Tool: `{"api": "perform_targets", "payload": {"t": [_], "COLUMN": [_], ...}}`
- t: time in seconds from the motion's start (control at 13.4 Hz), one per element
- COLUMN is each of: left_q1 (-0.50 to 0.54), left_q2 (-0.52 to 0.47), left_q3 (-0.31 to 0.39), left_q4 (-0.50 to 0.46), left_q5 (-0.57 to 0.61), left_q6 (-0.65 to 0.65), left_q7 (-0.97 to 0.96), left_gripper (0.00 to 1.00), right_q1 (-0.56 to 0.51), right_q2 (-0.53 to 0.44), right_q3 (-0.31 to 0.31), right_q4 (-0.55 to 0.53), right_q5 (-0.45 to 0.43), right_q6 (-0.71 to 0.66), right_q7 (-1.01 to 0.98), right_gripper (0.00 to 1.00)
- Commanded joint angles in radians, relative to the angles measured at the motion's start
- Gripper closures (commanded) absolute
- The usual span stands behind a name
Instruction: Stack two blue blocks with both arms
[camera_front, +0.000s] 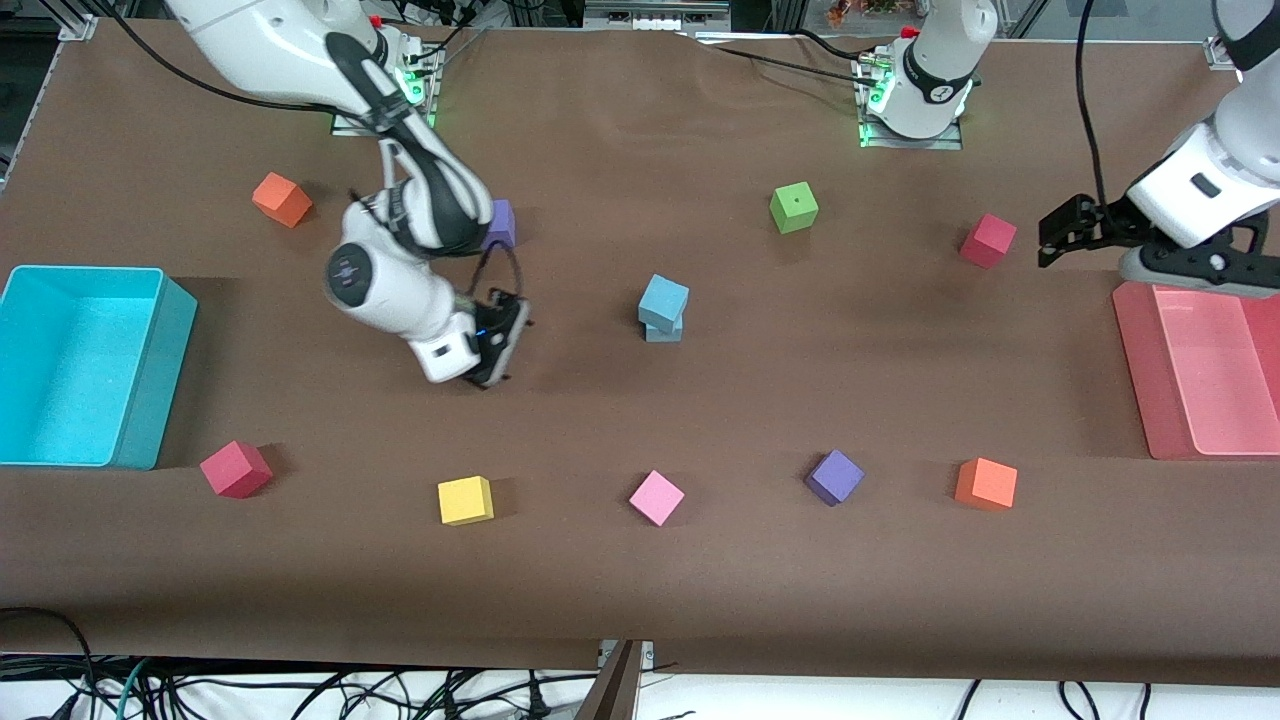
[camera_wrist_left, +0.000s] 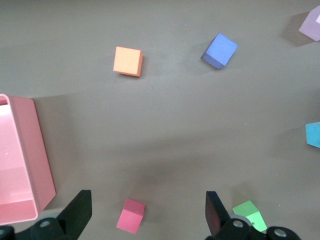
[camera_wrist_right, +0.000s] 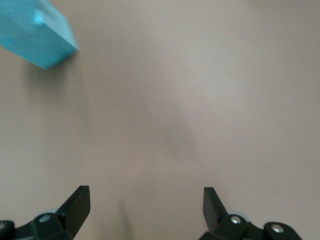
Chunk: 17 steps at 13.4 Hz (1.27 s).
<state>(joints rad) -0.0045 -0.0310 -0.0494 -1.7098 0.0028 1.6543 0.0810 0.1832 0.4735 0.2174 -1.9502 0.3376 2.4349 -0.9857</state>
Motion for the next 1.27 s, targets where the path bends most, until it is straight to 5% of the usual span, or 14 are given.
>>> {"api": "perform_targets", "payload": {"t": [0.0, 0.15, 0.37, 0.97, 1.19], "left_q1": [-0.005, -0.005, -0.006, -0.005, -0.005], "left_q2": [0.005, 0.023, 0.022, 0.022, 0.022], "left_q3": [-0.006, -0.006, -0.010, -0.006, -0.004], "left_q4": [0.037, 0.079, 0.084, 0.101, 0.101], "left_q5": [0.022, 0.022, 0.022, 0.019, 0.020], "left_q6": [-0.062, -0.085, -0.088, -0.110, -0.111], "left_q7": [0.013, 0.014, 0.014, 0.014, 0.014], "left_gripper": [0.00, 0.00, 0.00, 0.00, 0.00], "right_q1": [0.005, 0.002, -0.039, -0.221, -0.249], "right_q2": [-0.016, -0.003, 0.037, -0.081, -0.163], "right_q3": [-0.137, -0.212, -0.242, -0.247, -0.248], "right_q4": [0.127, 0.245, 0.376, 0.392, 0.381], "right_q5": [0.006, -0.030, -0.181, -0.186, -0.189], "right_q6": [-0.199, -0.327, -0.444, -0.335, -0.362], "right_q7": [-0.014, -0.016, -0.016, 0.031, 0.334], "right_gripper": [0.00, 0.00, 0.00, 0.00, 0.00]}}
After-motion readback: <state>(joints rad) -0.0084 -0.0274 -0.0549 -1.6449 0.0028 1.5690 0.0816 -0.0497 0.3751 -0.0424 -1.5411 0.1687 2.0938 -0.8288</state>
